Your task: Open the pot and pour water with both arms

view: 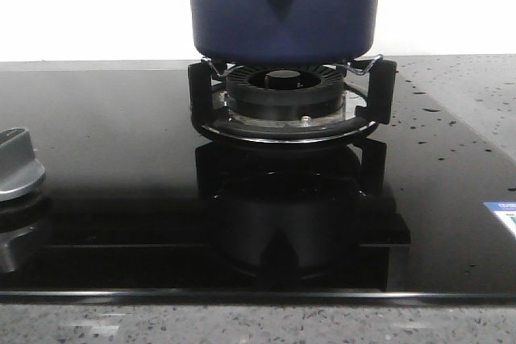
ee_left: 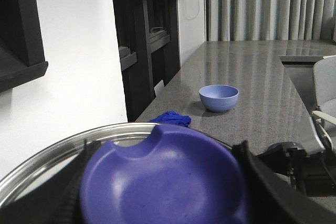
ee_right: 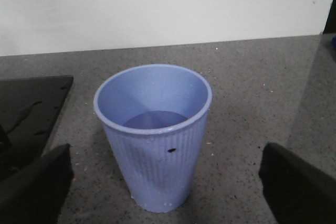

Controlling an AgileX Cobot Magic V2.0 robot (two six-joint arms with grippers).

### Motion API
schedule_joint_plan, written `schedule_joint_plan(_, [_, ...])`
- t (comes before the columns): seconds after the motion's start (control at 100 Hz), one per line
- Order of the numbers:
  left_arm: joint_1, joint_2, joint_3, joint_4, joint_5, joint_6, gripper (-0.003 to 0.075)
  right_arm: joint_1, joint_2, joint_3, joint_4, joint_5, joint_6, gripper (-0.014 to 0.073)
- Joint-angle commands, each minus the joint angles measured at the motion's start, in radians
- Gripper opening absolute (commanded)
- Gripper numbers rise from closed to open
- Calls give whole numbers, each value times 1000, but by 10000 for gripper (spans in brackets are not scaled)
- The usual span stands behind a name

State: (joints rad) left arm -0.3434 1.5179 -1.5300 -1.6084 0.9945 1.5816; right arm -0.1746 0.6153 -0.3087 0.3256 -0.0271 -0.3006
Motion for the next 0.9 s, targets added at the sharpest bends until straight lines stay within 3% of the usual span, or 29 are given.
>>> schedule_joint_plan(0.0, [1,-48,-38,-89,9,-11,207,12,49,-26,7,-137,0,637])
schedule_joint_plan(0.24, [1,-48,-38,-89,9,-11,207,85,147,-26,2,-241,0,637])
schedule_joint_plan(0.74, [1,-48,-38,-85,13,-11,207,87,416,-26,-8,-510,2,637])
schedule_joint_plan(0.89, [1,-48,-38,-85,13,-11,207,87,475,-63,-36,-514,36,637])
